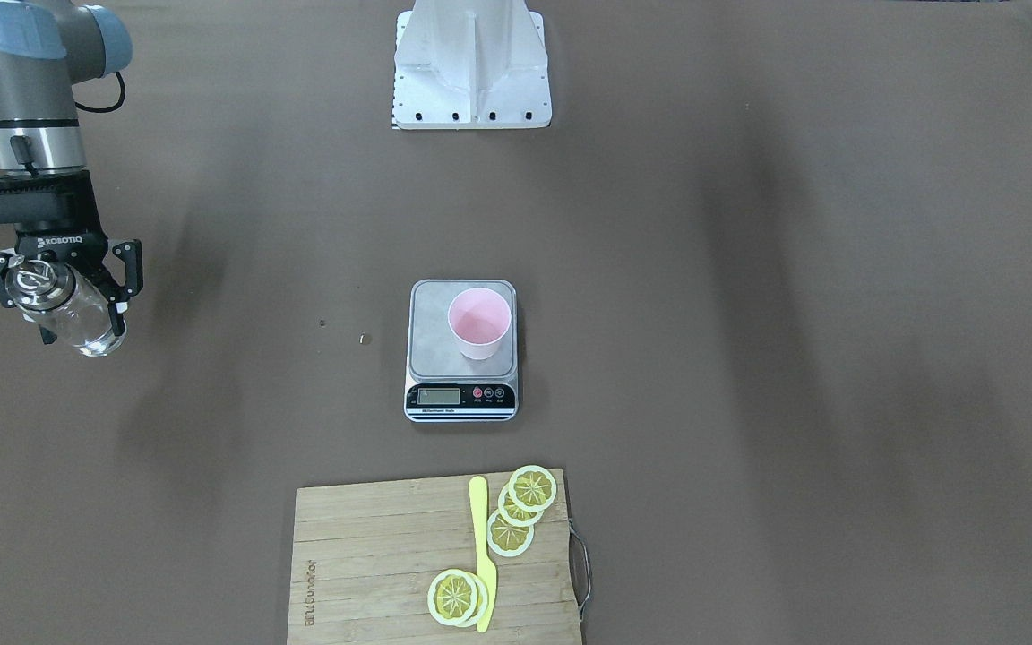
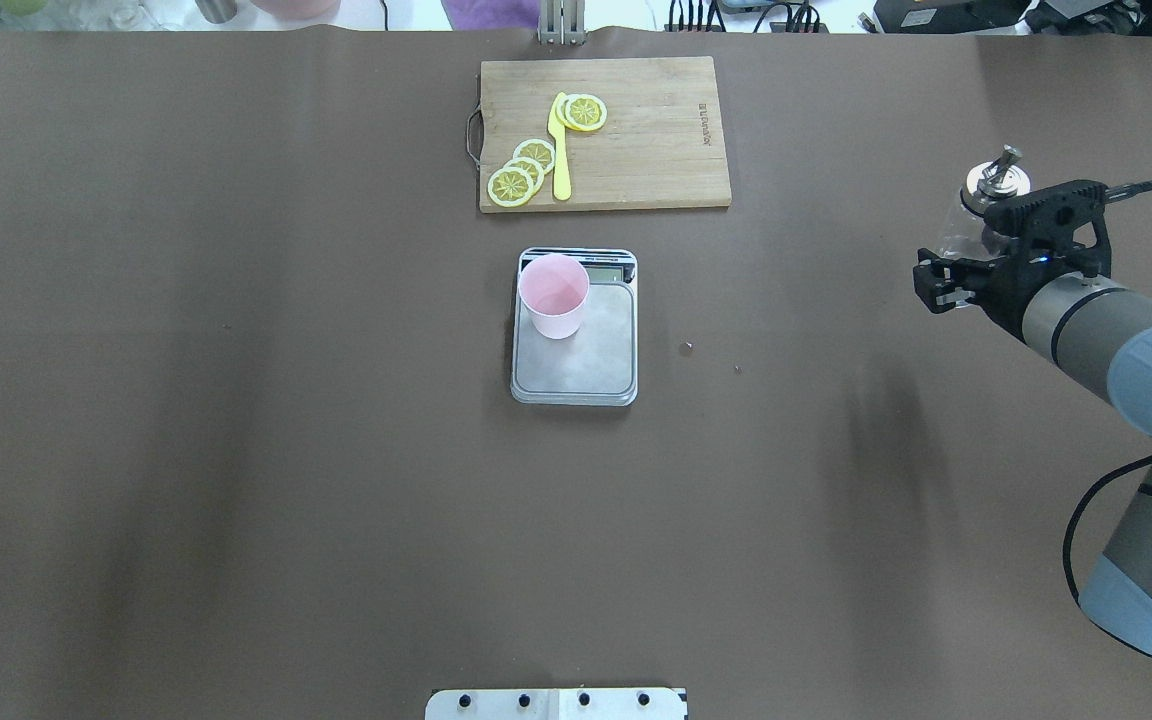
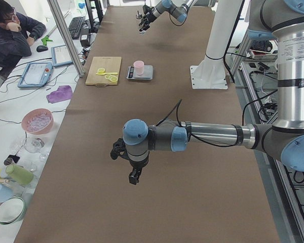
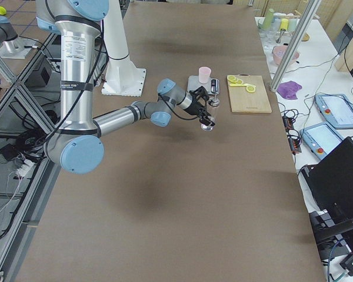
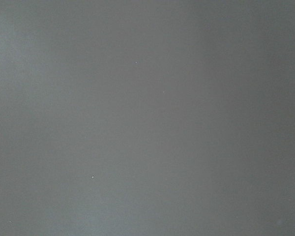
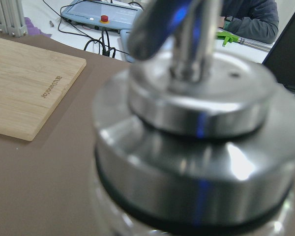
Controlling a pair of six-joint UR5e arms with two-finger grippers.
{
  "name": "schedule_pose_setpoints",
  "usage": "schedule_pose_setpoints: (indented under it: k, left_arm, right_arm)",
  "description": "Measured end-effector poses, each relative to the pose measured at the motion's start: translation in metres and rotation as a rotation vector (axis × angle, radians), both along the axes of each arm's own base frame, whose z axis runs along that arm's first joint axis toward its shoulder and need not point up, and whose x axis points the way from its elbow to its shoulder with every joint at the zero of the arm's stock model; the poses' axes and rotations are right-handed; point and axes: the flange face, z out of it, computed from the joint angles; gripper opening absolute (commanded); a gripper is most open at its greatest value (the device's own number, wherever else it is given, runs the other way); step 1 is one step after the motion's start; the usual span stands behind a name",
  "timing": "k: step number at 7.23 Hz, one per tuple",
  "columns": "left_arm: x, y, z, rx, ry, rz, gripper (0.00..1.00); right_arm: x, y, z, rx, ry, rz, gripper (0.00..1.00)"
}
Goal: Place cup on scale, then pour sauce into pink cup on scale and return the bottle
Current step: 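Carry the glass bottle with the right gripper away from the scale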
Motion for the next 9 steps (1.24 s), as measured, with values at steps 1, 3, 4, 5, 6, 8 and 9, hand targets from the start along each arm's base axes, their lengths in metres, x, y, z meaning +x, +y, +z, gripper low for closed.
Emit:
schedule_pose_setpoints:
  k: [1, 3, 4, 5, 6, 8, 9]
  left_arm:
    - [0.001, 0.005, -0.001, 0.001, 0.016, 0.000, 0.98]
    - [0.002, 0.008, -0.001, 0.001, 0.025, 0.001, 0.98]
    - [0.003, 0.008, -0.001, 0.001, 0.025, 0.001, 0.98]
    - [0.003, 0.008, -0.001, 0.001, 0.026, 0.001, 0.98]
    - [0.003, 0.008, -0.002, 0.001, 0.026, 0.001, 0.98]
    - [0.003, 0.007, -0.003, 0.004, 0.026, 0.001, 0.98]
    - [0.003, 0.006, -0.003, 0.005, 0.026, 0.002, 0.98]
  right_arm:
    - [0.015, -0.013, 0.034, 0.003, -0.038, -0.003, 0.00]
    - [0.058, -0.031, 0.102, 0.005, -0.089, -0.009, 0.00]
    - [0.073, -0.030, 0.126, -0.001, -0.094, 0.003, 0.00]
    - [0.085, -0.024, 0.144, -0.014, -0.088, 0.019, 0.00]
    - [0.096, -0.016, 0.156, -0.022, -0.086, 0.039, 0.00]
    - [0.115, 0.003, 0.173, -0.034, -0.120, 0.083, 0.00]
    - [0.121, 0.008, 0.177, -0.046, -0.142, 0.113, 0.00]
